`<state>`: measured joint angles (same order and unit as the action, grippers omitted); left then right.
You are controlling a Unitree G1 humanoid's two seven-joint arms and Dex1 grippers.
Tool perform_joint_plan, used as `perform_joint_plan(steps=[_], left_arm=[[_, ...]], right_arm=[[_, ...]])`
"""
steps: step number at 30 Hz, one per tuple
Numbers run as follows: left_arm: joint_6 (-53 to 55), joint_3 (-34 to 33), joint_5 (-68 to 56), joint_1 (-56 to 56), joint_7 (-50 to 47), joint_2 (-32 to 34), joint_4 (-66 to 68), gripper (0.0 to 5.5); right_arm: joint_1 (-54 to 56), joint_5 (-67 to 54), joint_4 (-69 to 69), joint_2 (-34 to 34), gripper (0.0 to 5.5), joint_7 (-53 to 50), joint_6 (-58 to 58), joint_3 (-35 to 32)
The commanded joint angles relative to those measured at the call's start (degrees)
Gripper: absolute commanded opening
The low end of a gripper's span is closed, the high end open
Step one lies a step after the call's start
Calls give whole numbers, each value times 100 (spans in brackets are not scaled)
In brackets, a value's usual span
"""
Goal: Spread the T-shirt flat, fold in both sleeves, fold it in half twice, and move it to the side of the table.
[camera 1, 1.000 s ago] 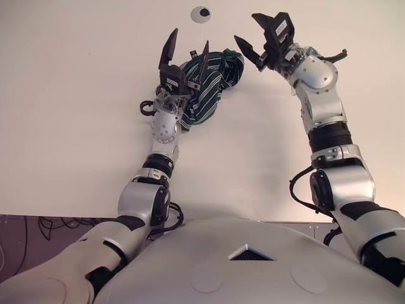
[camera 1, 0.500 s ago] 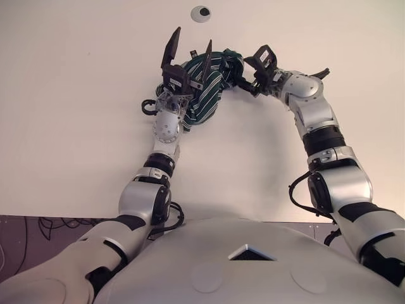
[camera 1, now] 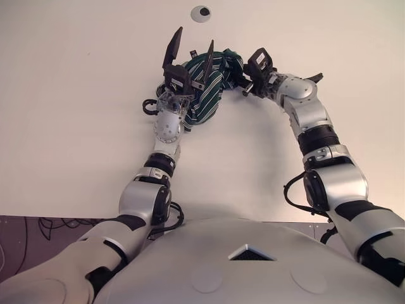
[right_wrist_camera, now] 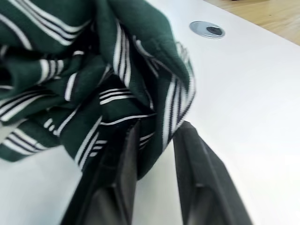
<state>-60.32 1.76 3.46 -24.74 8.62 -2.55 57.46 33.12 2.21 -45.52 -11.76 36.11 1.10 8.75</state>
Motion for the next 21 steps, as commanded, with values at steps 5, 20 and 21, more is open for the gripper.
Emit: perform_joint_plan(steps=[5, 20, 21], left_arm=[[-5, 48, 14, 134, -6, -88, 102, 358], [1069, -210, -1819, 1071, 792, 1023, -3630, 358], [1389, -221, -2052, 1188, 1024, 1269, -3954, 358]], right_arm=[[219, -27, -80, 78, 3, -130, 114, -130], [-1645, -1141, 3150, -1110, 3, 690, 1096, -958], [-1947, -1306, 3595, -1339, 3, 892, 1078, -1052]])
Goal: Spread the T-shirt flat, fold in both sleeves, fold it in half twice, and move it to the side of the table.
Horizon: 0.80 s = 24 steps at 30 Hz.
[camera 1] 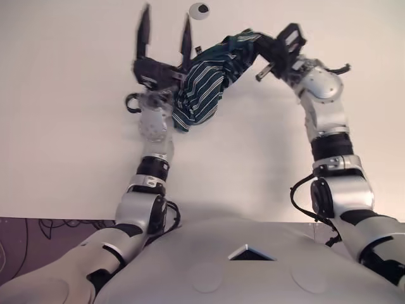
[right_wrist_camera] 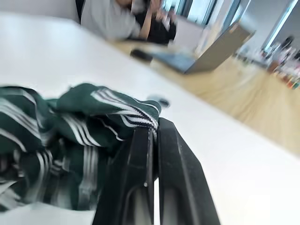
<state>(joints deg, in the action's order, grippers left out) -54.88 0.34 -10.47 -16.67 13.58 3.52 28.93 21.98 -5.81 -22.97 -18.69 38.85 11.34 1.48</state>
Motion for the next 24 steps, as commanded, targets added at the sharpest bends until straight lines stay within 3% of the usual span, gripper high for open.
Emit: perform_joint_plan(steps=[1, 8, 14, 24], left_arm=[[1177, -83, -852, 494, 829, 942, -1289, 358], [3370, -473, -2601, 1019, 2895, 2126, -2079, 358], [3258, 141, -1585, 949, 3887, 2183, -1863, 358], [3094, 1296, 1481, -364, 2680, 1795, 8, 358]], right_arm=[[-1169, -700, 1773, -910, 3, 874, 39, -450], [-3080, -1597, 2789, -2108, 3, 2285, 268, -1263], [-3588, -2374, 2937, -2232, 3, 3168, 292, -1563], [-3955, -1715, 3492, -2281, 3, 3483, 127, -388]])
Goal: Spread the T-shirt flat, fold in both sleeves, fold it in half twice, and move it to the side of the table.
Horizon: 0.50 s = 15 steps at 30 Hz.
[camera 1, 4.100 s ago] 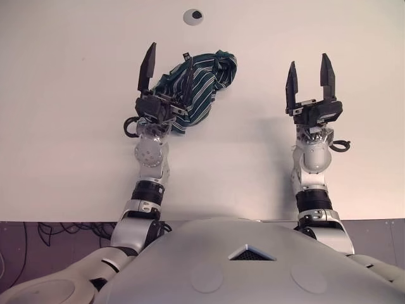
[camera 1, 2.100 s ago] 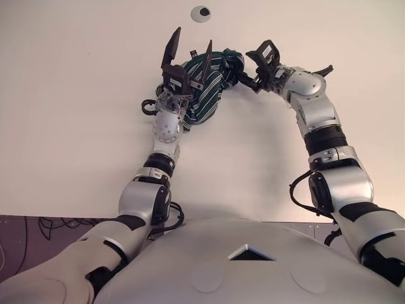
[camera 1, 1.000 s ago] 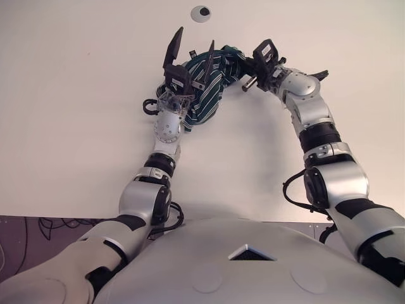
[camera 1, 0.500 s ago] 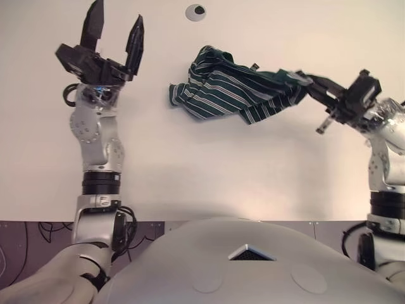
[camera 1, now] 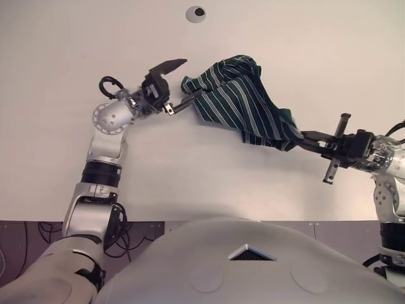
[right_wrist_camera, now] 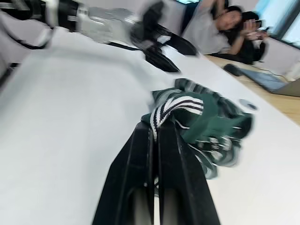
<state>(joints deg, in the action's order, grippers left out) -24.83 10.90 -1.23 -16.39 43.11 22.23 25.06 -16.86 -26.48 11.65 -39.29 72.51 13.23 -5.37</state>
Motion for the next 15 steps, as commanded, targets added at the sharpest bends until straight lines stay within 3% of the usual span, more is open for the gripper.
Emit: perform_joint_plan(steps=[1, 7, 11, 15], left_arm=[[75, 317, 708, -504, -343, -113, 581, 358], [231, 709, 1293, -1001, -507, -359, 1623, 358], [304, 1319, 1310, -500, 966, 118, 1457, 358], [732, 1517, 547, 255, 2717, 852, 875, 358]], right_arm=[[-61, 420, 2, -247, 3, 137, -86, 377], [-142, 504, 98, -381, 3, 251, -190, 629], [-18, 535, -102, -384, 3, 99, -140, 450], [48, 492, -269, -418, 3, 48, -129, 306]])
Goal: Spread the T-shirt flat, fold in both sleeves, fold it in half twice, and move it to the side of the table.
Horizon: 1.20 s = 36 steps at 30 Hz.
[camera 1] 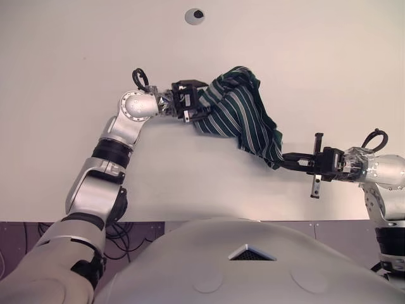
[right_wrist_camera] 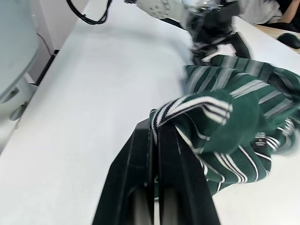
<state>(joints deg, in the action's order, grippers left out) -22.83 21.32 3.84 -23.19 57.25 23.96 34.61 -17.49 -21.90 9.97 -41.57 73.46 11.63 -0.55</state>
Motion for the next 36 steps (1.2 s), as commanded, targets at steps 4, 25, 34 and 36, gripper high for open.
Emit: perform_joint_plan(steps=[4, 25, 34, 36], left_arm=[[697, 203, -954, 1331, 2228, 1411, -1168, 358], [2047, -1363, -2661, 908, 1802, 1087, -2283, 358], [2726, -733, -1562, 285, 935, 445, -1451, 358], [2936, -676, -1464, 254, 863, 425, -1469, 358]], right_arm=[[122, 94, -272, -163, 3, -111, 62, -291], [240, 194, -439, -84, 3, -135, 207, -209], [268, 270, -558, -37, 3, -188, 318, -151], [273, 289, -556, -28, 3, -208, 327, -137]])
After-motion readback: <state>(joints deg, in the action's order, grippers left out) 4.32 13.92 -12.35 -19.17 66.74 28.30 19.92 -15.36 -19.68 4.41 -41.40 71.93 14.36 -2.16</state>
